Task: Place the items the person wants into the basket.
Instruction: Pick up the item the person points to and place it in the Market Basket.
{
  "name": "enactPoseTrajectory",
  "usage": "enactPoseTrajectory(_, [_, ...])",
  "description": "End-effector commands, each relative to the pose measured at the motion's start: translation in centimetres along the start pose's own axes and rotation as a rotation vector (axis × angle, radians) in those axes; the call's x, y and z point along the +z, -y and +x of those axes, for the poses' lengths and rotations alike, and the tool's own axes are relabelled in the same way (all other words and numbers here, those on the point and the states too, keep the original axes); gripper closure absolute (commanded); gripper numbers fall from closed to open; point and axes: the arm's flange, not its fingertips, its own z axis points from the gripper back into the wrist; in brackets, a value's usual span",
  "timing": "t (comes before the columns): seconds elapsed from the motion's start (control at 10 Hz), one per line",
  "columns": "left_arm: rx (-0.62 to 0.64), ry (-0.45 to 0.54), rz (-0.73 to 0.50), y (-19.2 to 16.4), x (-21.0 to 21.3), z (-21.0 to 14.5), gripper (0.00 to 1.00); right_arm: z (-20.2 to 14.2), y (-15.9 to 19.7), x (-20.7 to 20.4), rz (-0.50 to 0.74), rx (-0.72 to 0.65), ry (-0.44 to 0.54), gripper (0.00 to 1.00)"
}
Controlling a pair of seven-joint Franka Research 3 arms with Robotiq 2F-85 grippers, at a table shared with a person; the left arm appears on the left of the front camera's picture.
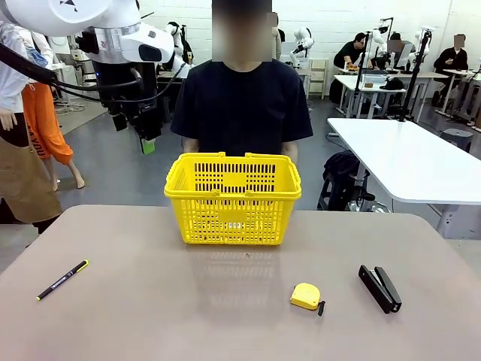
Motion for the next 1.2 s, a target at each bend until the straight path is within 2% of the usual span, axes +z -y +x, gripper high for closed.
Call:
enactPoseTrajectory(0.0, [0.078,-0.008,-0.049,-0.1,-1.4,1.1,0.0,0.2,0.1,0.1,0.013,0.015,0.022,0.0])
enactPoseTrajectory(0.1, [0.0,0.0,0.0,0.0,0.0,0.0,0.0,0.2,0.1,0.1,0.013,0.015,0.022,0.0])
enactPoseTrajectory(0.9, [0.019,0.001,-0.011,0.2,-0.1,0.2,0.0,0.2,0.1,0.1,0.013,0.015,0.022,0.0])
enactPoseTrajectory(1.1, [-0.041,0.223,-0.24,-2.9,4.4,-6.5,0.0,0.2,0.1,0.1,0.013,0.015,0.022,0.0])
